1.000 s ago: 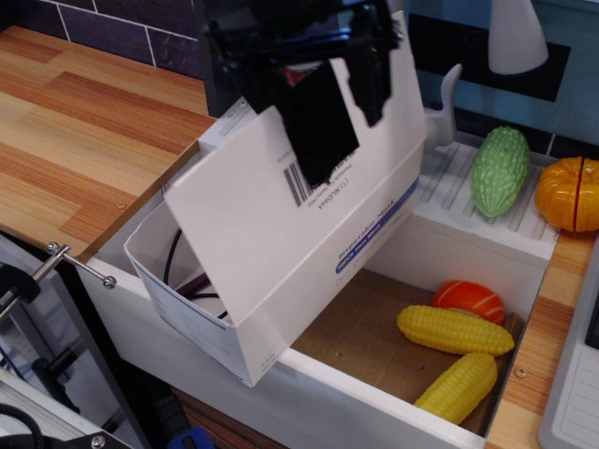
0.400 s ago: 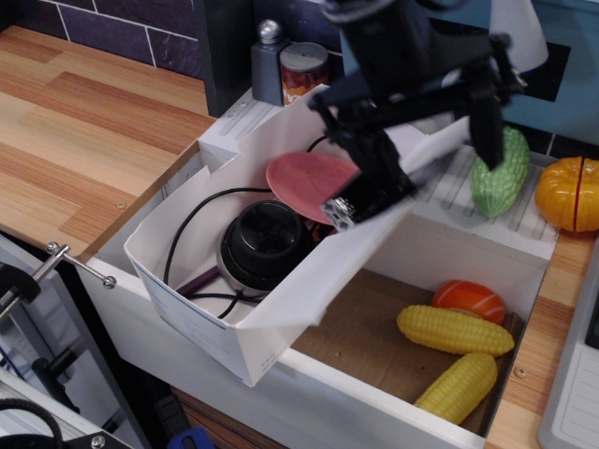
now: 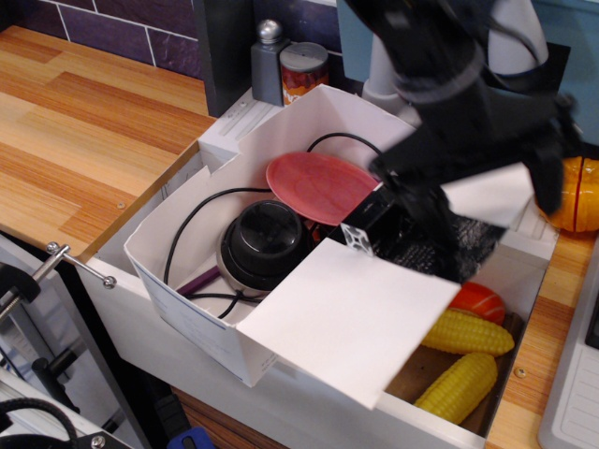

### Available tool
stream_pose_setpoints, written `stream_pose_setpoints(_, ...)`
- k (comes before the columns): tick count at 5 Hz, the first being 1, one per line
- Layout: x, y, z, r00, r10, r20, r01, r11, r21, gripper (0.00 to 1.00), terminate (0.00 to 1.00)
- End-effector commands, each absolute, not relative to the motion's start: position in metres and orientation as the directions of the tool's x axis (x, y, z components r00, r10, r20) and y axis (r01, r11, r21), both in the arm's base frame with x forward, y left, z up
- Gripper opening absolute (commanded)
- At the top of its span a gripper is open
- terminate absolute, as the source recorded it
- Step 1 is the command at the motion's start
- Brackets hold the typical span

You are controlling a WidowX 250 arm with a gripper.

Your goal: Open white1fbox flap

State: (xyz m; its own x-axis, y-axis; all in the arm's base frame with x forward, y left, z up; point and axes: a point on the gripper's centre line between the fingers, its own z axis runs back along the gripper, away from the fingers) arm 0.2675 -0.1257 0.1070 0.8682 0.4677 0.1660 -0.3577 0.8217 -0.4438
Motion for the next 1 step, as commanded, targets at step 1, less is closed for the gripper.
stream_pose_setpoints(1,0.2694,-0.124,0.0837,0.837,0.51,0.2,-0.375,0.799,-0.47,1.0,1.0)
